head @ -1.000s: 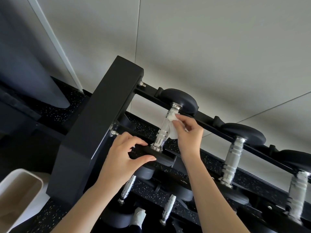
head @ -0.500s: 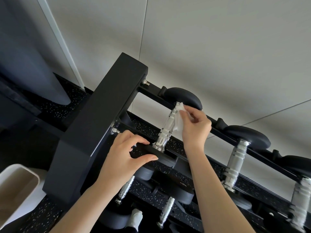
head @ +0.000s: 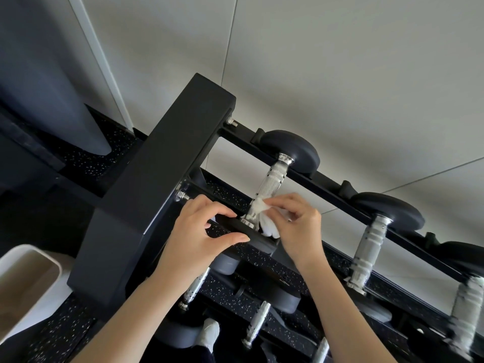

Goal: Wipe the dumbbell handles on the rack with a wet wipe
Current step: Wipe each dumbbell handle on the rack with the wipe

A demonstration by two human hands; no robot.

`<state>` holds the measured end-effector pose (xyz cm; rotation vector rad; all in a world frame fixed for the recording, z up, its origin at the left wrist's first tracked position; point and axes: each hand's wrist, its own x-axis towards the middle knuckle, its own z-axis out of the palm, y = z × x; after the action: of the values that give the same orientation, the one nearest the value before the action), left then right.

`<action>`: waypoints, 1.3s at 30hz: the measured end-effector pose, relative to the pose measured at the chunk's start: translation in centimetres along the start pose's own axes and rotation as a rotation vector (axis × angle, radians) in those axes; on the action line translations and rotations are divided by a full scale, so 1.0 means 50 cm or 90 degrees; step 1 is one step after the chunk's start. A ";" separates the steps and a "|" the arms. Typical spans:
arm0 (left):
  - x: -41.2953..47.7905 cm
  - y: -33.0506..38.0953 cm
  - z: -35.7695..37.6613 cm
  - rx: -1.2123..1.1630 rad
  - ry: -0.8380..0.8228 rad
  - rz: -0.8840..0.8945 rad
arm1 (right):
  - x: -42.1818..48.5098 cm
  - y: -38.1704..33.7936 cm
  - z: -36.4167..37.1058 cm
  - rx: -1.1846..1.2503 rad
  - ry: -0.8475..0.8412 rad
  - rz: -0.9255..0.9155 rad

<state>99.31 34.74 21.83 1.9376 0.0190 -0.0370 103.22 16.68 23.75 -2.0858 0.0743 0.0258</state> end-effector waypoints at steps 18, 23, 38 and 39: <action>0.002 0.007 -0.004 0.006 -0.007 -0.017 | -0.007 0.012 -0.024 -0.086 -0.150 -0.022; 0.001 0.004 -0.002 -0.008 -0.003 -0.015 | -0.007 -0.001 -0.007 -0.052 -0.139 -0.023; 0.004 0.005 -0.001 -0.005 0.004 -0.008 | 0.075 0.024 0.002 0.304 0.234 0.164; 0.004 0.005 -0.001 -0.005 0.003 -0.006 | 0.082 0.026 0.007 0.314 0.239 0.163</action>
<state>99.53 34.71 22.08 1.9302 0.0316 -0.0393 107.25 16.19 22.24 -1.5552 0.5231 -0.2090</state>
